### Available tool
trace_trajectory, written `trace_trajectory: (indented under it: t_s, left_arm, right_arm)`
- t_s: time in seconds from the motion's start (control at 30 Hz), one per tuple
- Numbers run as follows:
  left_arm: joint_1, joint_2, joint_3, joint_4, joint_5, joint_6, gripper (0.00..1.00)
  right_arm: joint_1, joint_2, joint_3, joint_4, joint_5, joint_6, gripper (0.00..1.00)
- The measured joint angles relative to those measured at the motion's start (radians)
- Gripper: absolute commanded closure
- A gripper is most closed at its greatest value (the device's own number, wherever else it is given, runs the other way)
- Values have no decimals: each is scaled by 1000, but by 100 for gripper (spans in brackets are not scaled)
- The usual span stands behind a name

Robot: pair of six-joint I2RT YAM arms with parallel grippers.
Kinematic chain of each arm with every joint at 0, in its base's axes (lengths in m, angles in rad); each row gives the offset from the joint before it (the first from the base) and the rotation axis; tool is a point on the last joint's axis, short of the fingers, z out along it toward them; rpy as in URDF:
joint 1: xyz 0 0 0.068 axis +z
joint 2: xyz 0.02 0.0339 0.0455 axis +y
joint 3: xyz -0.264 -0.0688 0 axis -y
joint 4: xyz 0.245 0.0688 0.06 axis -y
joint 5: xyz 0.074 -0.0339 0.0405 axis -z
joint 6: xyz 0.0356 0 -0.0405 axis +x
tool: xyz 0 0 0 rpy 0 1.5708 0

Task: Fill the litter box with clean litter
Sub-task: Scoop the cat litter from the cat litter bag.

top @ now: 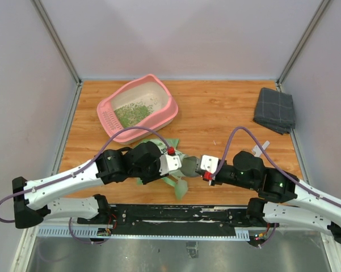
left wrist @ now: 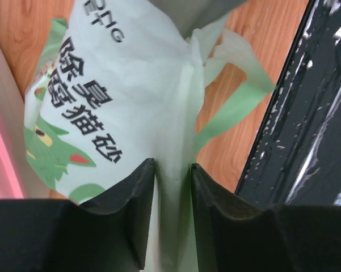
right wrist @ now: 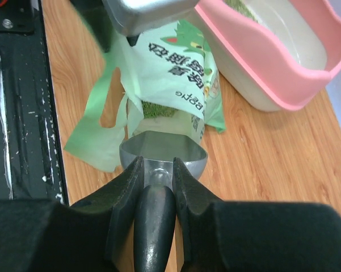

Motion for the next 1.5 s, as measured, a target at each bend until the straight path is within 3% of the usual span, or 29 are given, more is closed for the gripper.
trace_trajectory:
  t_s: [0.1, 0.13, 0.3, 0.77, 1.03, 1.27, 1.4, 1.5]
  left_arm:
    - [0, -40, -1, 7, 2, 12, 98]
    - [0, -59, -2, 10, 6, 18, 100]
    - [2, -109, -8, 11, 55, 68, 100]
    - [-35, 15, 143, 82, 294, 256, 100]
    - [-39, -108, 0, 171, 228, 121, 100]
    - [-39, -161, -20, 149, 179, -41, 100]
    - [-39, -162, -20, 138, 179, -23, 100]
    - [-39, -174, -40, 138, 175, 72, 100]
  right_arm:
    - [0, -45, -64, 68, -43, -32, 99]
    - [0, -53, -81, 93, -59, -45, 99]
    - [0, -45, -80, 164, -114, -119, 99]
    - [0, -220, 34, -51, -84, -135, 99]
    - [0, -176, -3, -59, -114, -105, 99]
    - [0, -76, -26, 11, -132, -114, 99]
    - [0, -69, -97, 104, -156, -99, 98]
    - [0, -66, -172, 163, -151, -85, 86]
